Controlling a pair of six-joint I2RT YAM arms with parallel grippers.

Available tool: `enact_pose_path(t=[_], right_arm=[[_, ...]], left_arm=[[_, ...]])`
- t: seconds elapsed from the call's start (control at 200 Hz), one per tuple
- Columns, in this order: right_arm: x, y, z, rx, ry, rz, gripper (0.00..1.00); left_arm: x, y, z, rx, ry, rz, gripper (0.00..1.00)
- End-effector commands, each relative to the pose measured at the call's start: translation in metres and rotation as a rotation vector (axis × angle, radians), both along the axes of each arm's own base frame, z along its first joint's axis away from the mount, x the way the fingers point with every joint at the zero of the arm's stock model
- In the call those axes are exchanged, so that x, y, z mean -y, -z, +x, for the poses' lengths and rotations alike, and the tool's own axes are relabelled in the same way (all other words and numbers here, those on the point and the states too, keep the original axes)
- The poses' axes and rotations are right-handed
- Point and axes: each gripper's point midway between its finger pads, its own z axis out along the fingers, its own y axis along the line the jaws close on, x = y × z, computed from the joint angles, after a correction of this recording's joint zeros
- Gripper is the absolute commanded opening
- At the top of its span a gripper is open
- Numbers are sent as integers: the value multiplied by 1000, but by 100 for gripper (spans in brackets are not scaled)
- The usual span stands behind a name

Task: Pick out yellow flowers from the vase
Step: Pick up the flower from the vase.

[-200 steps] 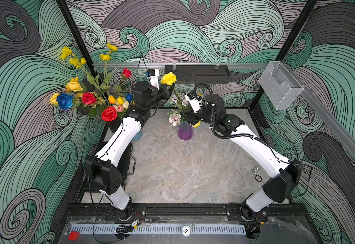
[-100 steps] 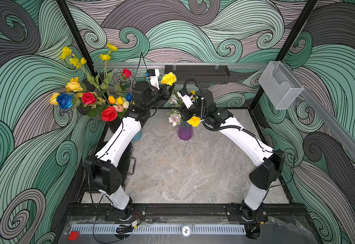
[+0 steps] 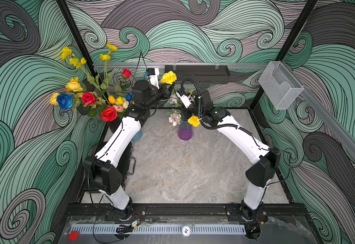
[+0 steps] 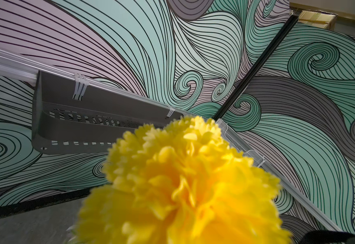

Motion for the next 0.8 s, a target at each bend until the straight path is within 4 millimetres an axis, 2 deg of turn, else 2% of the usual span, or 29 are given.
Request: enact_pose_path(t=[0.0, 0.19, 0.565, 0.796], right_arm=[[-3, -6, 7, 46, 20, -29, 30], [-9, -4, 11, 38, 13, -38, 26], [-11, -6, 14, 38, 15, -49, 0], [-10, -15, 12, 54, 17, -36, 0]], left_arm=[[-1, -28, -9, 69, -4, -7, 15], [-1, -29, -12, 70, 0, -9, 15], [-5, -31, -11, 77, -25, -1, 15], [-8, -28, -9, 64, -46, -3, 15]])
